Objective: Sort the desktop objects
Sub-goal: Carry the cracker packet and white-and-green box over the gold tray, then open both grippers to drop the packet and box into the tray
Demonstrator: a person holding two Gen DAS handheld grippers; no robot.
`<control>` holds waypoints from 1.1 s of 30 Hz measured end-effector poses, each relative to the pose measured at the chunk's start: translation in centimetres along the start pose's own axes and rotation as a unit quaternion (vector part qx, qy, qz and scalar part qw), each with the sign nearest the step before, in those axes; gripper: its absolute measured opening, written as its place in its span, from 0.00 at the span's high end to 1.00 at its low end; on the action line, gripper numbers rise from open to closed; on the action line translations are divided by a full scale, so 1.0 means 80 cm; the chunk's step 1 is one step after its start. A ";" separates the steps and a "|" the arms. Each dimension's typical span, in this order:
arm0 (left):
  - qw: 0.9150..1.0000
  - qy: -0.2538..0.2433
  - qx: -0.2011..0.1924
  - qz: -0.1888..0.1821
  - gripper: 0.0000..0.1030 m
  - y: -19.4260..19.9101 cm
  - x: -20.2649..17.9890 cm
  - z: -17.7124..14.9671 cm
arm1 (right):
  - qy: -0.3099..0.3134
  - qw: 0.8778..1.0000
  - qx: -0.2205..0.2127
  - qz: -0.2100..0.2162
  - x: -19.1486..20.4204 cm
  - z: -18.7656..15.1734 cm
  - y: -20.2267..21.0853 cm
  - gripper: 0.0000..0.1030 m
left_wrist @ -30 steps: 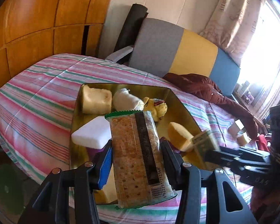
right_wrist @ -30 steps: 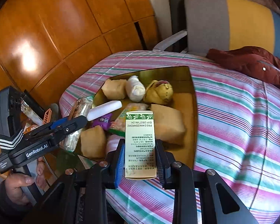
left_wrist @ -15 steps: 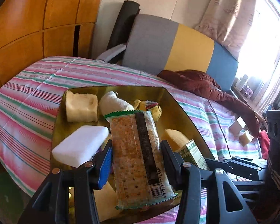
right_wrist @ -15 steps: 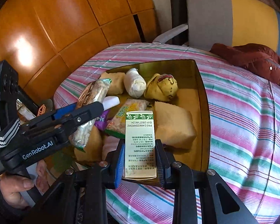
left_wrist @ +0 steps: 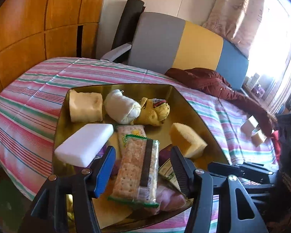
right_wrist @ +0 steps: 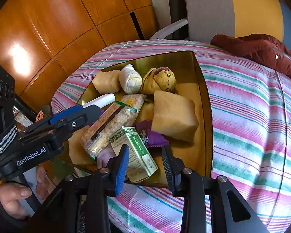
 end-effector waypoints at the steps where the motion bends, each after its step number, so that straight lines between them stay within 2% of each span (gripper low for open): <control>1: 1.000 -0.001 0.000 0.000 0.44 0.000 0.000 -0.001 | 0.000 1.000 0.001 0.000 0.001 -0.001 0.000 0.65; 10: 1.000 -0.001 -0.003 0.011 0.43 0.013 0.002 -0.003 | 0.003 1.000 -0.007 -0.009 0.004 -0.007 0.010 0.54; 14: 1.000 -0.014 -0.010 0.023 0.43 0.021 -0.005 -0.002 | 0.010 1.000 -0.014 -0.021 0.008 -0.008 0.017 0.45; 26: 0.996 -0.059 -0.034 0.065 0.43 0.046 -0.028 -0.003 | 0.016 0.999 -0.024 -0.029 0.015 -0.013 0.030 0.38; 33: 0.995 -0.072 -0.034 0.067 0.43 0.051 -0.041 -0.006 | 0.008 0.998 -0.036 -0.044 0.006 -0.018 0.047 0.31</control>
Point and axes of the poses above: each gripper's, at about its wrist camera, not at the fingertips, and y roughly against the way its jaws point, x to its left, z to its top, the point moved 1 cm from there along -y, roughly the way its jaws point, and after that the axes turned 5 degrees about z, right-handed, at the moved point
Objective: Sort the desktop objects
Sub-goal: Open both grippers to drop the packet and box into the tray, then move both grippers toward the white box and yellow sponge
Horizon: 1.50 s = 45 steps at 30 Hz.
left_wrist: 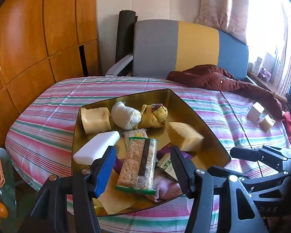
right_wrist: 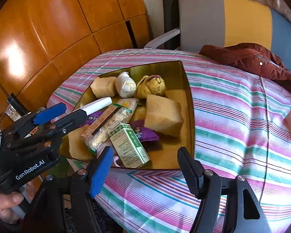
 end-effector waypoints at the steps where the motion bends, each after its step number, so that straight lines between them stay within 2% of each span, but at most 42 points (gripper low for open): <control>1: 1.000 -0.001 0.000 0.000 0.43 0.001 -0.002 0.000 | -0.002 1.000 -0.001 -0.001 -0.002 -0.001 0.002 0.29; 13: 1.000 -0.022 0.006 0.000 0.43 0.000 -0.022 0.000 | -0.026 0.999 -0.010 -0.020 -0.027 -0.011 0.017 0.25; 25: 0.998 -0.052 -0.001 -0.029 0.43 0.002 -0.063 0.017 | -0.048 0.997 -0.028 -0.057 -0.073 -0.009 0.050 0.17; 32: 0.996 -0.070 -0.002 -0.046 0.42 0.000 -0.088 0.023 | -0.060 0.994 -0.031 -0.089 -0.110 -0.007 0.070 0.15; 45: 0.992 -0.103 0.003 -0.076 0.42 -0.008 -0.138 0.029 | -0.118 0.982 -0.027 -0.143 -0.209 -0.017 0.111 0.14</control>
Point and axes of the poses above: each gripper's, at about its wrist camera, not at the fingertips, and y roughly against the way its jaws point, x to its left, z to its top, the point moved 1 cm from there along -y, roughly the way its jaws point, and after that the axes turned 5 degrees about z, right-handed, at the moved point
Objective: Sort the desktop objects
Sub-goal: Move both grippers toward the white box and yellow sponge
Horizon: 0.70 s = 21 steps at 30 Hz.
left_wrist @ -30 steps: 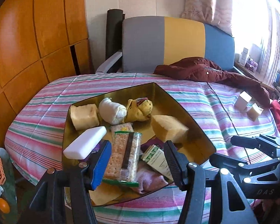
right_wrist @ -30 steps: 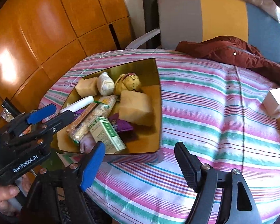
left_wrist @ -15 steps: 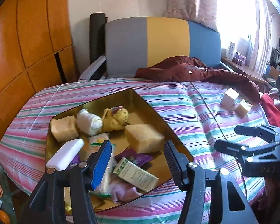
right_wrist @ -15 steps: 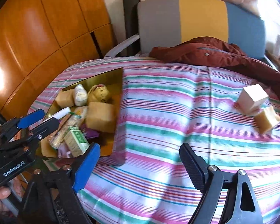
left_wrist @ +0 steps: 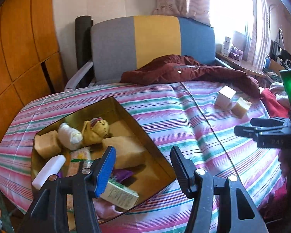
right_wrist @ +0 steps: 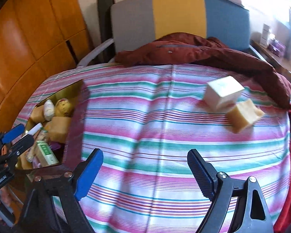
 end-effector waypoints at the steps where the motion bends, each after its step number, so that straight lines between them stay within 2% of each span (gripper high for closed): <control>1: 1.000 -0.002 0.000 -0.002 0.42 -0.001 -0.004 0.001 | -0.007 1.000 0.001 -0.004 -0.011 0.001 0.001 0.14; 9: 0.999 -0.024 0.002 -0.021 0.42 -0.010 -0.035 0.009 | -0.052 0.998 0.002 -0.034 -0.084 0.014 0.009 0.13; 21: 0.998 -0.045 0.018 -0.049 0.43 -0.032 -0.074 0.018 | -0.102 0.991 0.009 -0.082 -0.183 0.038 -0.009 0.10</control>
Point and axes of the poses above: each gripper's, at about its wrist camera, not at the fingertips, and y roughly against the way its jaws point, x to its left, z to its top, the point moved 1 cm from there along -y, roughly the way its jaws point, and after that the axes turned 5 degrees about z, right-handed, at the moved point
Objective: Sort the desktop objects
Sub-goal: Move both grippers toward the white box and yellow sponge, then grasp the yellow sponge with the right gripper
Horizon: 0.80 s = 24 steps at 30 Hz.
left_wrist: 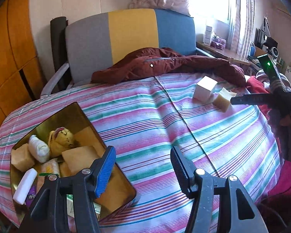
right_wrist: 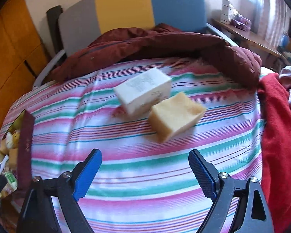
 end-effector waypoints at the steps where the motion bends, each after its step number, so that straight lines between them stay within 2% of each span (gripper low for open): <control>1: 1.000 -0.001 0.001 -0.002 0.42 -0.002 -0.002 0.001 | -0.005 1.000 -0.001 -0.003 -0.007 0.003 -0.003 0.09; 10: 1.000 -0.013 0.014 -0.018 0.43 -0.021 -0.022 0.007 | -0.010 1.000 -0.009 -0.013 -0.047 0.026 -0.033 0.07; 14: 0.999 -0.016 0.022 -0.027 0.42 -0.031 -0.030 0.010 | 0.017 1.000 -0.011 -0.006 -0.048 0.031 -0.048 0.02; 24: 0.997 -0.029 0.039 -0.052 0.42 -0.058 -0.058 0.025 | 0.089 0.995 -0.010 -0.046 -0.044 0.041 -0.082 0.00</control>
Point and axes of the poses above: each gripper's, at about its wrist camera, not at the fingertips, and y roughly against the way its jaws point, x to its left, z to its top, the point moved 1 cm from there along -y, roughly the way its jaws point, and after that the axes turned 5 degrees about z, right-handed, at the moved point
